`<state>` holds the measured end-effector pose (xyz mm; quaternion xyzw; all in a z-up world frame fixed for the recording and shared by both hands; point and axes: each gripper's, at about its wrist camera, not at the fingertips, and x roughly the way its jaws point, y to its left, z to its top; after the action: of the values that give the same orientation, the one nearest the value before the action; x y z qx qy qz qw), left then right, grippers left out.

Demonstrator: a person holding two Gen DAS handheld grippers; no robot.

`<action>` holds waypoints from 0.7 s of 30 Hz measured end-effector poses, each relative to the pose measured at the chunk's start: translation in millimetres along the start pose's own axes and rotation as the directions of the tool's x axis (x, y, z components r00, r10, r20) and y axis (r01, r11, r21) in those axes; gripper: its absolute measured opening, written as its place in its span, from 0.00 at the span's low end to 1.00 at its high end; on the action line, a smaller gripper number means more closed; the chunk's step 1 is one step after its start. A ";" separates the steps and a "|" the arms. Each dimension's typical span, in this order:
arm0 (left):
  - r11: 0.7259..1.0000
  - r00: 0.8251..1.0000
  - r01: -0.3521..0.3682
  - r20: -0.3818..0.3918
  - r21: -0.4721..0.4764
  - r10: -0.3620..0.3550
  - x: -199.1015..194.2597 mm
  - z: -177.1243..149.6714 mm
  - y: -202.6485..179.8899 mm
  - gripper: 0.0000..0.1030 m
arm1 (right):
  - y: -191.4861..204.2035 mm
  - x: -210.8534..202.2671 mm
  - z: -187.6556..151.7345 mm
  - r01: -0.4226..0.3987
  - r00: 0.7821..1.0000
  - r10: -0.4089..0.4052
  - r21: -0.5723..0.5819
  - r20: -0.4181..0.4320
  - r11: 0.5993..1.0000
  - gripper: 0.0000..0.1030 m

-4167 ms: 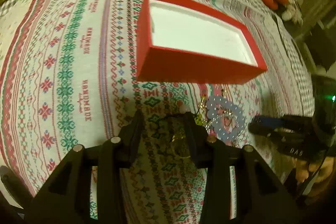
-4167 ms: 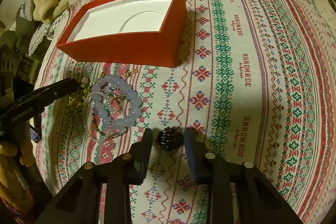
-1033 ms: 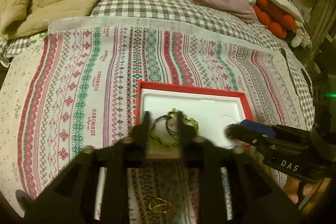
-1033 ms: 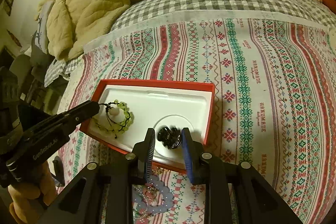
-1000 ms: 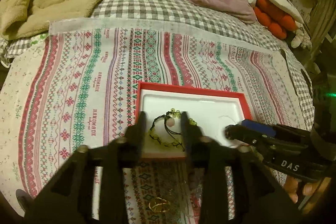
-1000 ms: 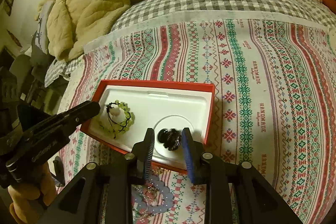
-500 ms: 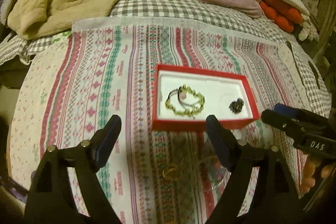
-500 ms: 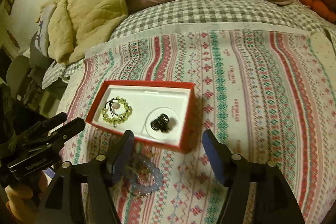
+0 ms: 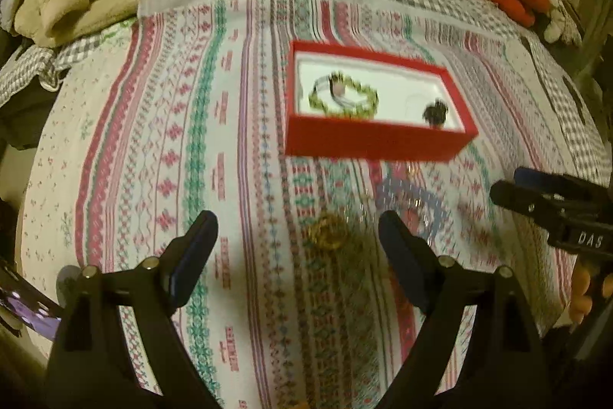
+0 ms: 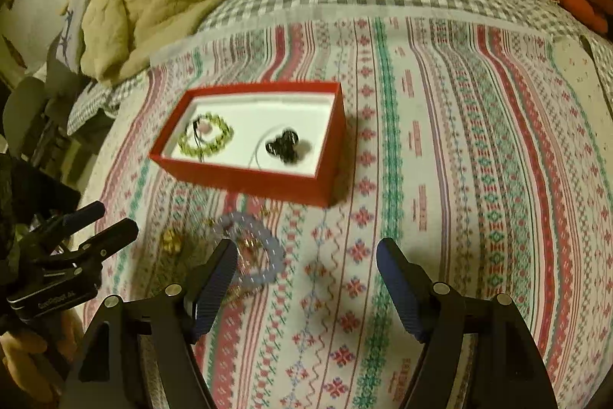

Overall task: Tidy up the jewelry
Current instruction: 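Grasp the gold ring with the left gripper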

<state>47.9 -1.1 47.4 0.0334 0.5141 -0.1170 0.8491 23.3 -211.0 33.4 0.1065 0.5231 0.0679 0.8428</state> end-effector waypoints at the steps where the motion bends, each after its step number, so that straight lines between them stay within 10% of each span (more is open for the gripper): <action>1: 1.000 1.000 0.002 -0.006 0.010 -0.002 1.4 -4.9 -0.4 0.83 | -0.6 2.0 -2.4 0.001 1.000 -0.001 0.003 -0.007 1.000 0.74; 21: 0.992 0.996 0.065 -0.067 0.106 -0.058 35.4 -50.4 6.6 0.83 | -16.0 29.5 -38.3 0.058 0.991 -0.061 -0.030 -0.119 0.998 0.74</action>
<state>21.5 8.4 -7.9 0.0670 0.5346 -0.1694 0.8252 2.1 -215.7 -12.7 0.0754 0.5748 0.0558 0.8129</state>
